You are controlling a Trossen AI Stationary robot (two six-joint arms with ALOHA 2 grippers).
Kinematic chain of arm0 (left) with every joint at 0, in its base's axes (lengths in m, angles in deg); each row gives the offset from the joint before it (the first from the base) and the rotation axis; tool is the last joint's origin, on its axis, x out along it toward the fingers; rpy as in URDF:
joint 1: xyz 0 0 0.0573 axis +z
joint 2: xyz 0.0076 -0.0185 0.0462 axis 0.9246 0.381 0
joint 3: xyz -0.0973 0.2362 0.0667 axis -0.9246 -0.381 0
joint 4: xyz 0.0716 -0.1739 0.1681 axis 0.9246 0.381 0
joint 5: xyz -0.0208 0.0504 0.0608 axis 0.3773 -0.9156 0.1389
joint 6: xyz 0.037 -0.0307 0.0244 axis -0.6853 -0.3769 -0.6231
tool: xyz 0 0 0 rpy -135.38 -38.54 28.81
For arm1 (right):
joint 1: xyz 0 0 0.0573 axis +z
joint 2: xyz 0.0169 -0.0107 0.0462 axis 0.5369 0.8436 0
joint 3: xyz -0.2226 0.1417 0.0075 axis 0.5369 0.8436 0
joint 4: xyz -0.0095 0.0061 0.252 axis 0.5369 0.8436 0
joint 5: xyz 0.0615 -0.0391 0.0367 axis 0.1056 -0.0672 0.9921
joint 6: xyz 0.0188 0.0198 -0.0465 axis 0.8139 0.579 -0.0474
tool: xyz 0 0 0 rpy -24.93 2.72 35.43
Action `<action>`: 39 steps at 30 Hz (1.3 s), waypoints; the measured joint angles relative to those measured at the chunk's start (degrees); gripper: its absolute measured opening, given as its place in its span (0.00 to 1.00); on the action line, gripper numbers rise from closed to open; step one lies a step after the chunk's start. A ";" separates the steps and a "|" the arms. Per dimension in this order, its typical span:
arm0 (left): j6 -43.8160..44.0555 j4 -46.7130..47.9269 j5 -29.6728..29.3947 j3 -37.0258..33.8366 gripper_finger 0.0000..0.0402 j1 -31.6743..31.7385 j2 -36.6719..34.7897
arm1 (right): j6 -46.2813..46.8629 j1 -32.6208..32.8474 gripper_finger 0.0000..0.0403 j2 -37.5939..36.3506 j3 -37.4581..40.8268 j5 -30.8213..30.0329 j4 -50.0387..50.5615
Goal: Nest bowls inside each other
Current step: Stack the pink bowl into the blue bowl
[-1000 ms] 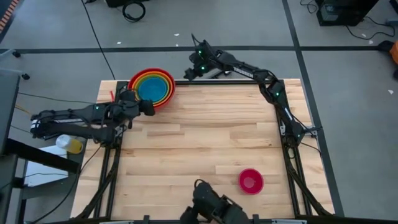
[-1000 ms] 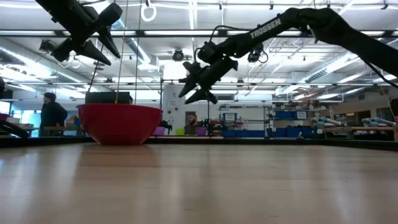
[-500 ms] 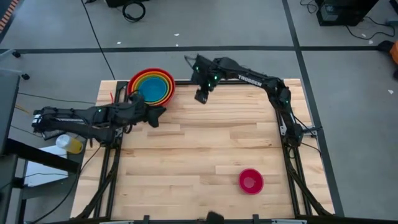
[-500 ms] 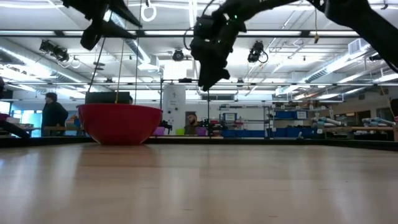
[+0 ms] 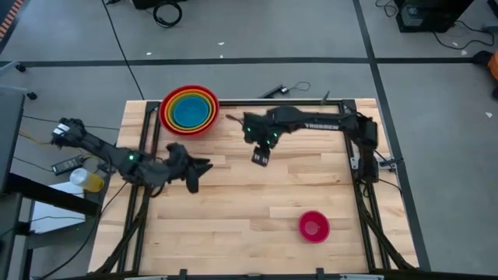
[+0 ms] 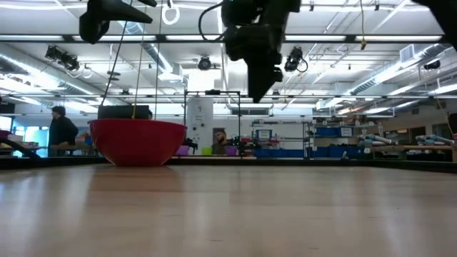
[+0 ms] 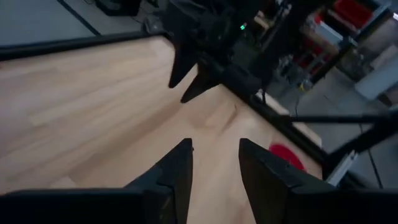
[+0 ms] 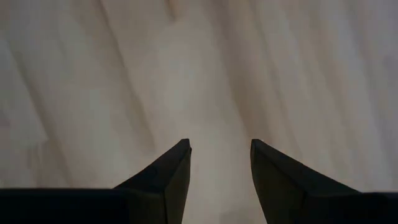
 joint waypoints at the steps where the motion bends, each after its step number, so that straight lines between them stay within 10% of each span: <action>1: 0.35 -0.01 -0.30 0.00 0.32 -0.84 0.75 | 1.38 0.90 0.42 -1.40 2.46 -0.21 -0.89; 19: -3.96 -7.14 8.04 0.00 0.29 -2.52 10.50 | 33.45 15.98 0.42 -24.12 43.51 -2.05 -6.53; 29: -7.02 -17.11 11.16 0.00 0.29 -2.48 14.91 | 39.82 27.07 0.42 -27.74 48.31 11.85 -6.68; 39: -5.87 -17.03 11.25 0.02 0.29 -2.48 15.98 | 48.74 36.39 0.42 -27.43 48.31 6.29 -11.29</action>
